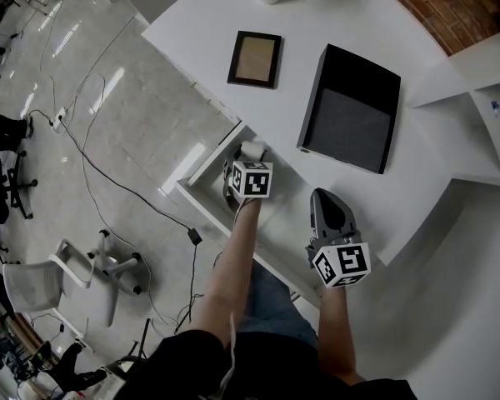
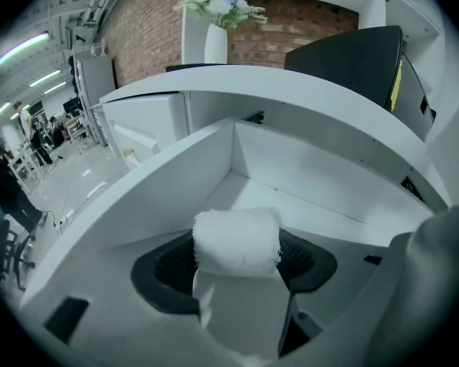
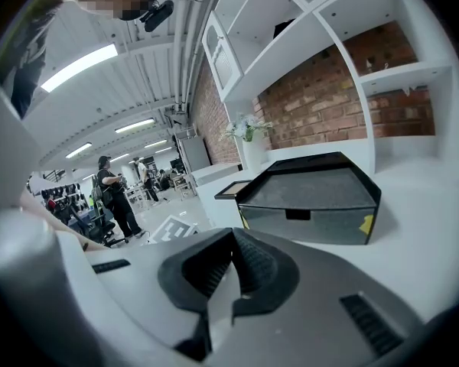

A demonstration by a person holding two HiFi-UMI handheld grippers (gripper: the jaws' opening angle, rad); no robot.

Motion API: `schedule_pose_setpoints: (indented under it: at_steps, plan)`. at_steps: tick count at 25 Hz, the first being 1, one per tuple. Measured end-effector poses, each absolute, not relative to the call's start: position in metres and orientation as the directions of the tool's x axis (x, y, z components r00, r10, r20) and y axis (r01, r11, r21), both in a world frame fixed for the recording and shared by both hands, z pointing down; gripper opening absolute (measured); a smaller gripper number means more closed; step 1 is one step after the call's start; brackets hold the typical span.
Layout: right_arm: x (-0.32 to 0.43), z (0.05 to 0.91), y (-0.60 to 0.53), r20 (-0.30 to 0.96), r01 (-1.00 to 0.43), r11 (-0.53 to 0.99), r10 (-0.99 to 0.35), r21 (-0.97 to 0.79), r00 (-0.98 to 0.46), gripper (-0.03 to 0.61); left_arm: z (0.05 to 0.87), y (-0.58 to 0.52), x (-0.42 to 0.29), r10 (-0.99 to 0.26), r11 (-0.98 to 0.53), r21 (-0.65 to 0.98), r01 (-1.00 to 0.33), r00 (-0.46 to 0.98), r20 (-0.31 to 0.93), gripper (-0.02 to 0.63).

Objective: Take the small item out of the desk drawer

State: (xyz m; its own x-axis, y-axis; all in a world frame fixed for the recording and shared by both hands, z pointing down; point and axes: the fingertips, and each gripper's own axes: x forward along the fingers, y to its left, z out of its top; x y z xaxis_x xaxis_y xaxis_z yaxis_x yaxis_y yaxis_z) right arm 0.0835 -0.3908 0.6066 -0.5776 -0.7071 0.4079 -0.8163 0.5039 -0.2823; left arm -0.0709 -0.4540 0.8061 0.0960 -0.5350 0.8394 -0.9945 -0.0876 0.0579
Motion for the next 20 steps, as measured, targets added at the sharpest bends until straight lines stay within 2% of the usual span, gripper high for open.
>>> schedule_pose_setpoints:
  at_steps: [12,17,20]
  plan:
    - [0.075,0.592,-0.384,0.375,-0.814,0.514,-0.722,-0.270,-0.581,-0.002,0.776,-0.442,-0.067,-0.568,-0.106,0.075,-0.991,0.123,0.814,0.288]
    - [0.071,0.565,-0.384,0.328,-0.820,0.512,-0.752,-0.256,-0.572,-0.002,0.726,-0.436,-0.081,-0.637,-0.080,0.088,-0.993,0.118,0.762,0.288]
    - [0.071,0.543,-0.387,0.289,-0.827,0.509,-0.776,-0.238,-0.561,-0.002,0.682,-0.439,-0.091,-0.712,-0.087,0.089,-0.992,0.124,0.691,0.288]
